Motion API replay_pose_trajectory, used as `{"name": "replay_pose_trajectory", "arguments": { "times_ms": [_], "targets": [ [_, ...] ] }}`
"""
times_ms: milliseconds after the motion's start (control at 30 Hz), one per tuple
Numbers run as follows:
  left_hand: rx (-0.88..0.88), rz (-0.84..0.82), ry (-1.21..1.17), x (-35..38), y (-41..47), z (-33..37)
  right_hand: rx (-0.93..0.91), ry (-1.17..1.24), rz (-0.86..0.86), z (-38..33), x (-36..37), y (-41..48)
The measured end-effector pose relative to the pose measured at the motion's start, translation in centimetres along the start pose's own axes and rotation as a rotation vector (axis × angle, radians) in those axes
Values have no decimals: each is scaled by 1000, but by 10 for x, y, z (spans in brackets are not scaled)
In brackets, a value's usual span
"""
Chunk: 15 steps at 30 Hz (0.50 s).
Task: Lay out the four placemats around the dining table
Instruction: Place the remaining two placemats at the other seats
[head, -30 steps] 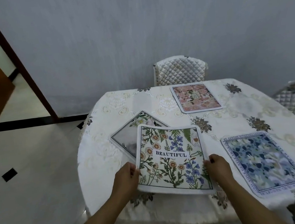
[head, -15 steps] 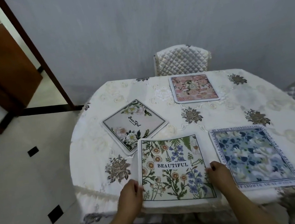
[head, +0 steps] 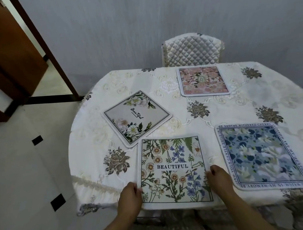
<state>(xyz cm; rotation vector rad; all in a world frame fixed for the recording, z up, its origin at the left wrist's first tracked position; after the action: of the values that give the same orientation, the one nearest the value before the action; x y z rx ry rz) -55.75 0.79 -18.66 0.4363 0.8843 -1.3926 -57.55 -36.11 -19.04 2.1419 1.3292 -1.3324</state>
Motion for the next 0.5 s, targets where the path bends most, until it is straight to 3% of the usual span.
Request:
{"name": "replay_pose_trajectory", "arguments": {
  "times_ms": [500],
  "targets": [
    [-31, -56, -4, 21, 11, 3, 15, 6, 43, 7, -7, 16]
  ]
}}
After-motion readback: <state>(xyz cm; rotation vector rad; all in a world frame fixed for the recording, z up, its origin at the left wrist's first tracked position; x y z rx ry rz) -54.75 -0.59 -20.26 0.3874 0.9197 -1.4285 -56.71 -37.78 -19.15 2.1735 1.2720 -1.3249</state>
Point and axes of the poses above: each hand's wrist, its own y-axis towards the middle knuckle, its own x-axis out of the palm, z = x × y, the point moved 10 cm from there along y, towards the middle knuckle, and after that the axes turned 8 degrees about z, right-handed, at the moved point
